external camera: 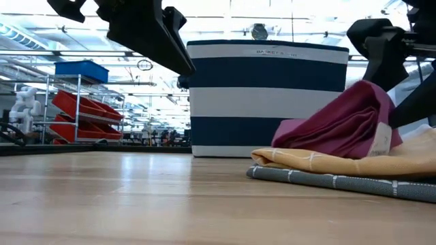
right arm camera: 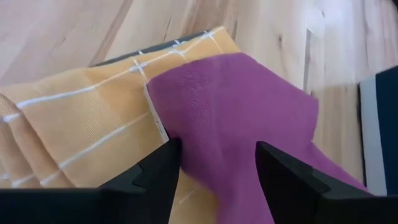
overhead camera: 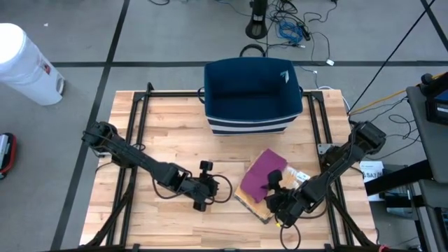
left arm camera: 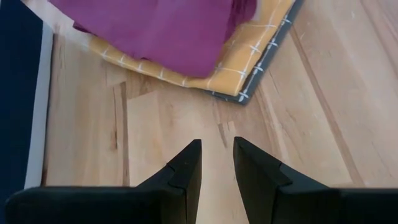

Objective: Fold towel
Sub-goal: Stack the purple towel on the orange patterned towel

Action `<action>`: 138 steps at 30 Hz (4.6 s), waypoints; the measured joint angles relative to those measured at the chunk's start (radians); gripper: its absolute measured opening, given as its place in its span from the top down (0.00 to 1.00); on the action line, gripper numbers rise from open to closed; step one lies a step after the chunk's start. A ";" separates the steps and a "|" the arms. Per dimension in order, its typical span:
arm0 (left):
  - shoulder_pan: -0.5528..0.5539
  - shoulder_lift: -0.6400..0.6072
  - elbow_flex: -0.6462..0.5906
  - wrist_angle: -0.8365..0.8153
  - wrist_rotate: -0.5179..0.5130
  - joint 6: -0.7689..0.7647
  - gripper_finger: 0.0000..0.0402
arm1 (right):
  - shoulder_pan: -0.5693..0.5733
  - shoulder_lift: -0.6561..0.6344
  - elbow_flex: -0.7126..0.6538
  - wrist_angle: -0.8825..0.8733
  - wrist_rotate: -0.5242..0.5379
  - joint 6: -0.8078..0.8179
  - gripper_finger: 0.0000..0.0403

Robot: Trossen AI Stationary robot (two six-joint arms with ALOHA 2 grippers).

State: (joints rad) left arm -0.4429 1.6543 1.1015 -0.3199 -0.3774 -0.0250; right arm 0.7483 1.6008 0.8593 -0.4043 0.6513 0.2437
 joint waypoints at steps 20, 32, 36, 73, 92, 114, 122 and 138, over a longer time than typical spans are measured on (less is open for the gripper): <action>0.013 0.000 0.000 0.008 0.002 0.001 0.75 | 0.028 0.042 0.000 0.076 0.282 0.073 0.99; 0.013 0.000 0.000 0.008 0.002 0.005 0.75 | 0.048 -0.020 0.000 -0.017 0.380 0.361 1.00; 0.012 0.000 0.000 0.008 0.002 0.004 0.75 | 0.045 -0.020 0.000 -0.049 0.160 0.328 1.00; 0.032 0.041 0.000 0.157 0.092 0.030 0.75 | 0.098 -0.044 0.207 -0.415 -0.157 0.351 0.62; 0.083 0.363 0.001 0.738 0.176 0.326 0.75 | 0.098 -0.044 0.250 -0.438 -0.093 0.426 0.61; 0.092 0.404 0.000 0.803 0.205 0.297 0.75 | 0.005 0.049 0.185 -0.071 -0.118 0.233 0.61; 0.075 0.404 0.000 0.776 0.205 0.296 0.75 | -0.058 0.134 0.185 -0.105 -0.251 0.247 0.61; 0.076 0.404 0.000 0.771 0.205 0.286 0.75 | -0.082 0.174 0.186 -0.139 -0.259 0.290 0.75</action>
State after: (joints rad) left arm -0.3668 2.0586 1.1019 0.4514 -0.1726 0.2607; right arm 0.6659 1.7748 1.0451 -0.5436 0.3922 0.5333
